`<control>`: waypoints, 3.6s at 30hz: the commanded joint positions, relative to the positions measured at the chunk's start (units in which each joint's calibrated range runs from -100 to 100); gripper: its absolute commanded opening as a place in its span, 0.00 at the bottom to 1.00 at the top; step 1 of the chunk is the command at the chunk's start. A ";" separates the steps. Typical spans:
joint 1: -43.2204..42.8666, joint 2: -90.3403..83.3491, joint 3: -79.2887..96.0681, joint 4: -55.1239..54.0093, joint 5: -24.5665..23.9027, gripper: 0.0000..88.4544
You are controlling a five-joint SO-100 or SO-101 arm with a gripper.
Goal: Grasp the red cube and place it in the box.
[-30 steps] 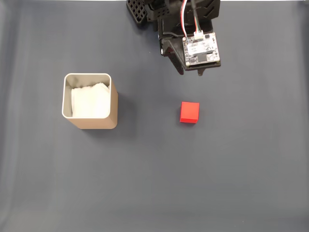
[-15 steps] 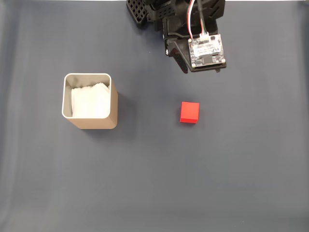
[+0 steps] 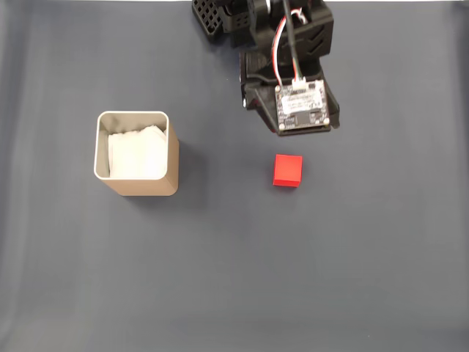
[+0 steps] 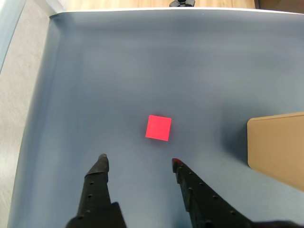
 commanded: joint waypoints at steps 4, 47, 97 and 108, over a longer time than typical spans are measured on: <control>1.04 1.92 0.58 -5.10 0.98 0.40; 5.80 9.28 15.99 -28.33 3.03 0.43; 4.66 21.05 16.35 -41.38 1.51 0.44; 4.45 20.70 16.35 -40.97 1.32 0.20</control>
